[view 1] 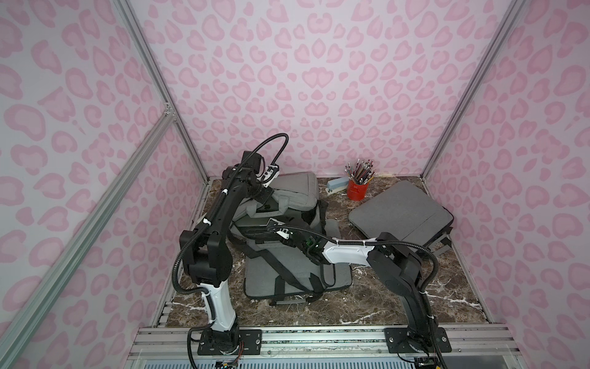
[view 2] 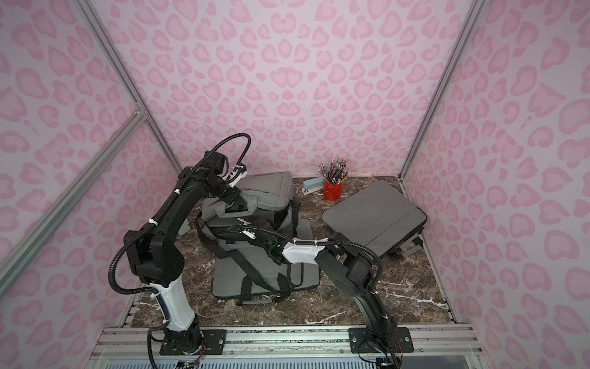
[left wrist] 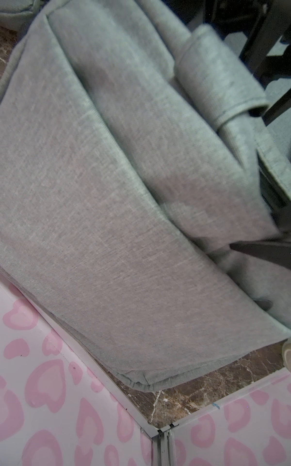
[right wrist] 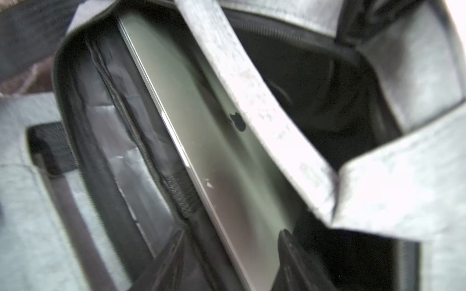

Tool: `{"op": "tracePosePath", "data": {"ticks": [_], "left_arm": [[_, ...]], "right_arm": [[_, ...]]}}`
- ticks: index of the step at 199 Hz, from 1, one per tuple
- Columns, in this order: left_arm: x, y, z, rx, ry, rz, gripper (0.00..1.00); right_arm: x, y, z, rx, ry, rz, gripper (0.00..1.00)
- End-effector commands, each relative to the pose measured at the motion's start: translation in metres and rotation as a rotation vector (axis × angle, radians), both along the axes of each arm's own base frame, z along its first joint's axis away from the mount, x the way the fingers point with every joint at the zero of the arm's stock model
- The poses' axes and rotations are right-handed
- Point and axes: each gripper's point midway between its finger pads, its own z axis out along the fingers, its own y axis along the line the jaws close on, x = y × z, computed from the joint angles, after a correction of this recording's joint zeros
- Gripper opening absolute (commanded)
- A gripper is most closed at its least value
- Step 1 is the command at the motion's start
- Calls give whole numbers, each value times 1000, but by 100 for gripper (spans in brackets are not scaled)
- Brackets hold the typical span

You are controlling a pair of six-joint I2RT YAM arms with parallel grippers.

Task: Open the zippered laptop bag and take out the laptop
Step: Take out the laptop from the zippered laptop bag.

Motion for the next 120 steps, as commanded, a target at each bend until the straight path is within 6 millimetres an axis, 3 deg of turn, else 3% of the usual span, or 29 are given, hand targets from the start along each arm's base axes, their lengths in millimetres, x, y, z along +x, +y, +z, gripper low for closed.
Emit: {"op": "tracePosePath", "data": {"ticks": [1, 38, 74, 120], "left_arm": [[6, -11, 13, -81, -33, 7, 2], [8, -13, 10, -95, -26, 13, 2], [11, -15, 10, -121, -23, 30, 2], [12, -20, 9, -159, -10, 32, 2]], "right_arm": [[-8, -1, -2, 148, 154, -77, 64], [-19, -4, 2, 421, 409, -212, 75], [-37, 6, 8, 822, 810, -293, 76], [-50, 18, 1, 1150, 1104, -439, 74]]}}
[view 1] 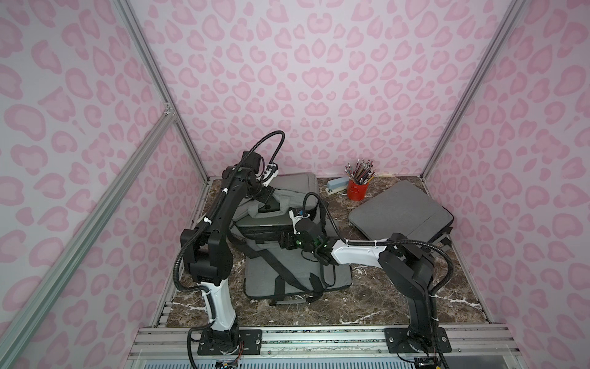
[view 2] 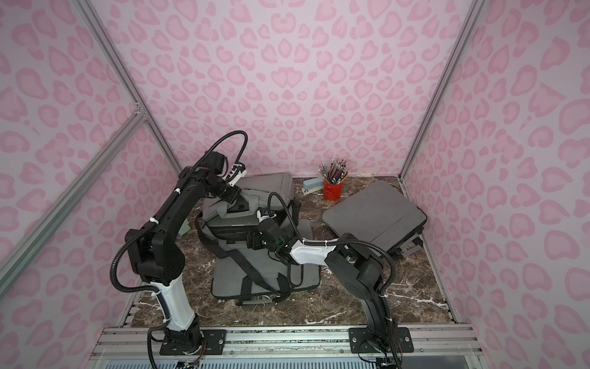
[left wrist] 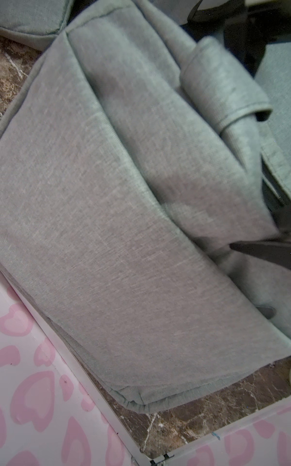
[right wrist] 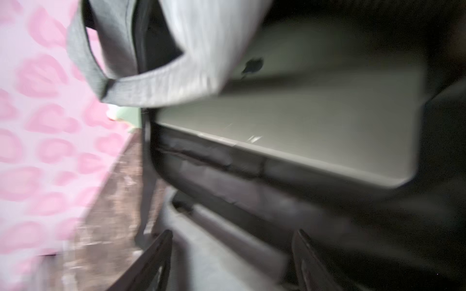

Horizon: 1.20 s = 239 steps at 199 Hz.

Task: Open the zippered laptop bag and take out the laptop
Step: Take out the laptop from the zippered laptop bag.

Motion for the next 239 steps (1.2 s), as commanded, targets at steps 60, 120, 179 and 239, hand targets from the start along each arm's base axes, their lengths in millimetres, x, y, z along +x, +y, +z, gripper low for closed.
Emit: {"op": "tracePosePath", "data": {"ticks": [60, 120, 179, 239], "left_arm": [[11, -15, 12, -107, -35, 5, 2], [8, -20, 13, -130, -31, -27, 2], [6, -24, 19, -152, -36, -40, 2], [5, -26, 20, -171, -29, -42, 2]], "right_arm": [[4, 12, 1, 517, 390, -249, 60], [25, 16, -2, 661, 486, -347, 50], [48, 15, -9, 712, 511, -385, 46], [69, 10, -22, 716, 513, -443, 42]]}}
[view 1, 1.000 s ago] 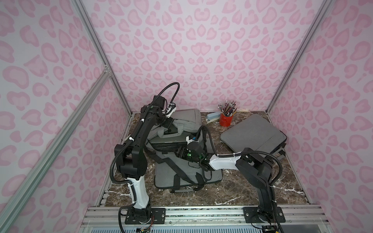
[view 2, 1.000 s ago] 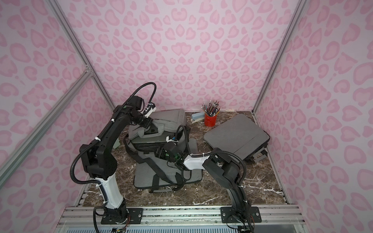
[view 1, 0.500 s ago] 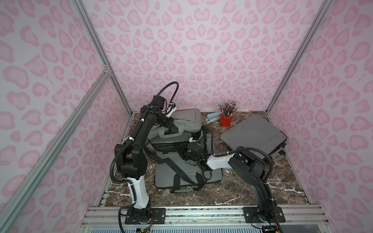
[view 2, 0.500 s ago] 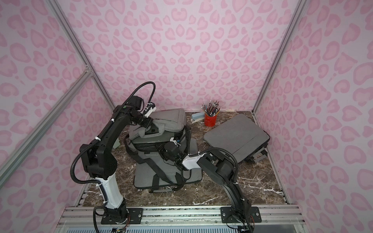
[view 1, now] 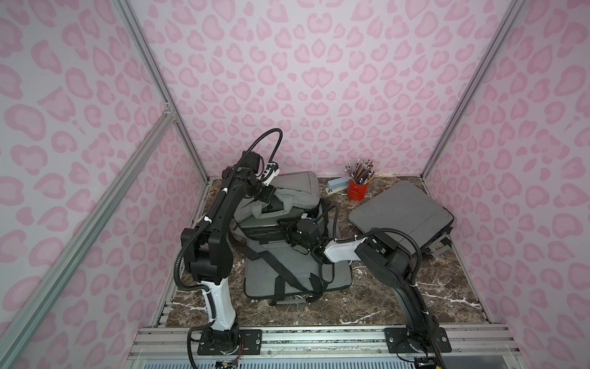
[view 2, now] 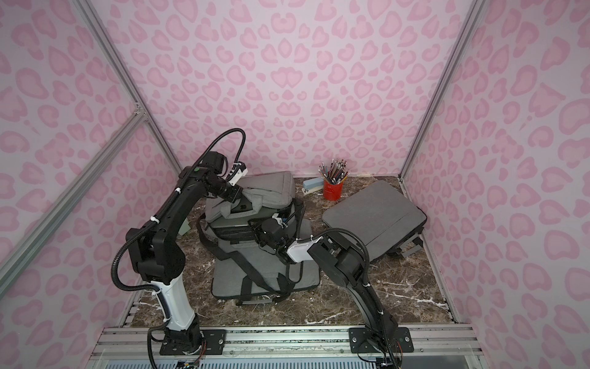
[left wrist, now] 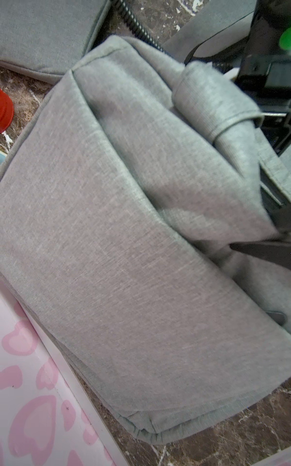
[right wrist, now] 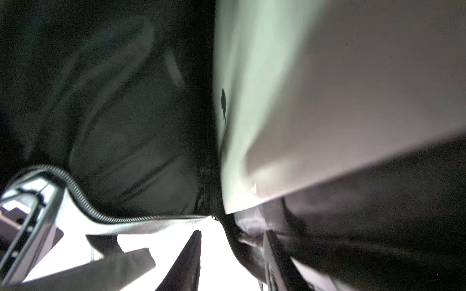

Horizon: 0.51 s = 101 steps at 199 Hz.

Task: Open the zippered laptop bag and take out the laptop
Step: Take out the laptop from the zippered laptop bag.

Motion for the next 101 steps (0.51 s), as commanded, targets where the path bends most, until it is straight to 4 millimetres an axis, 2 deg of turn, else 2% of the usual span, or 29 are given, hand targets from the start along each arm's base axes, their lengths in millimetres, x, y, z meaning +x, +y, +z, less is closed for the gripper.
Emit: {"op": "tracePosePath", "data": {"ticks": [1, 26, 51, 54, 58, 79, 91, 94, 101], "left_arm": [[6, -14, 19, -82, -50, -28, 2], [6, -15, 20, -85, -49, -28, 2], [6, -16, 23, -92, -51, -25, 2], [6, -16, 23, -95, -50, -25, 2], [6, -16, 23, -96, -49, -26, 2], [6, -18, 23, -105, -45, -26, 2], [6, -18, 24, -106, -46, -25, 2], [6, -18, 25, -106, -47, -26, 2], [5, -18, 26, -110, -48, -27, 2]], "right_arm": [[7, -2, -8, 1, 10, -27, 42], [5, -3, -25, -69, 73, -44, 38], [2, -13, -46, -133, 137, -75, 39], [6, -8, -37, -119, 126, -75, 39], [7, -7, -35, -121, 124, -76, 39], [6, -7, -44, -162, 165, -80, 39], [6, -5, -40, -131, 161, -75, 39], [6, -5, -51, -138, 172, -76, 39], [7, -4, -53, -123, 174, -77, 39]]}}
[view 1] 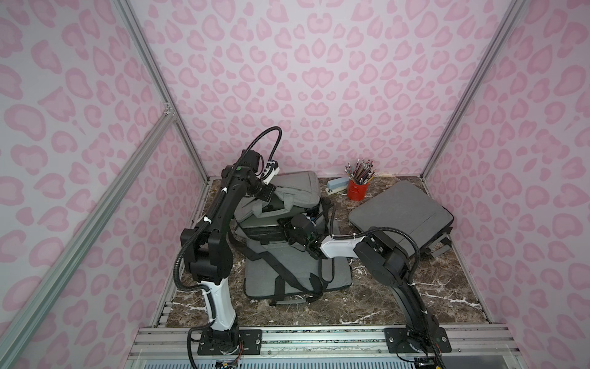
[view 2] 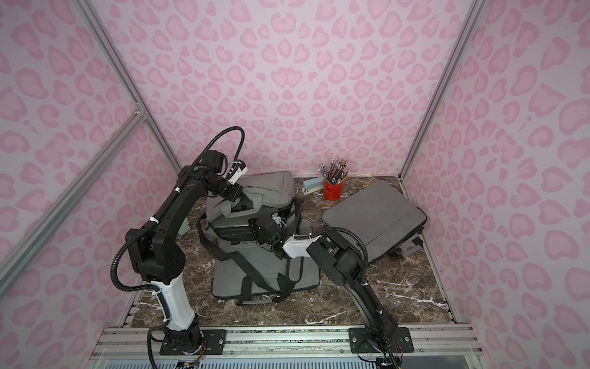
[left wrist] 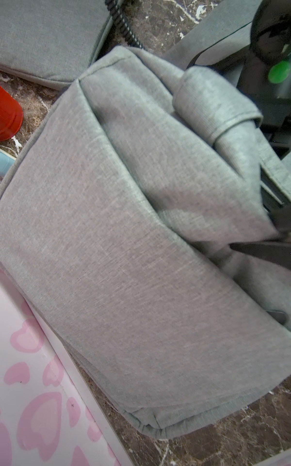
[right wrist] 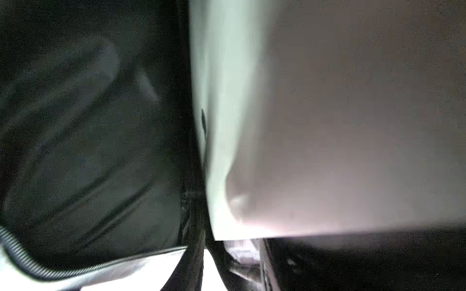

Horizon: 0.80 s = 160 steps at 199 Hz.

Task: Open the zippered laptop bag and take out the laptop
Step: Take out the laptop from the zippered laptop bag.

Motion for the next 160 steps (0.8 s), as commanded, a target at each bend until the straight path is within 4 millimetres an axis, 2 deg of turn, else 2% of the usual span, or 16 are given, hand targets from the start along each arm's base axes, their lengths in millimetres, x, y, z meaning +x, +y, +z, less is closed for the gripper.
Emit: {"op": "tracePosePath", "data": {"ticks": [1, 27, 54, 100, 160], "left_arm": [[4, -17, 19, -94, -39, -33, 2], [3, -18, 21, -102, -38, -36, 2], [2, -20, 23, -109, -38, -39, 2], [0, -24, 24, -123, -28, -43, 2], [-1, -23, 24, -109, -27, -43, 2]], "right_arm": [[-4, -6, -39, -49, 77, -16, 39], [2, 1, -40, -33, 68, -9, 40], [7, 0, -38, 2, 71, -45, 39], [22, 7, -12, 101, 3, -86, 39], [33, -23, 24, 177, -76, -195, 37]]}}
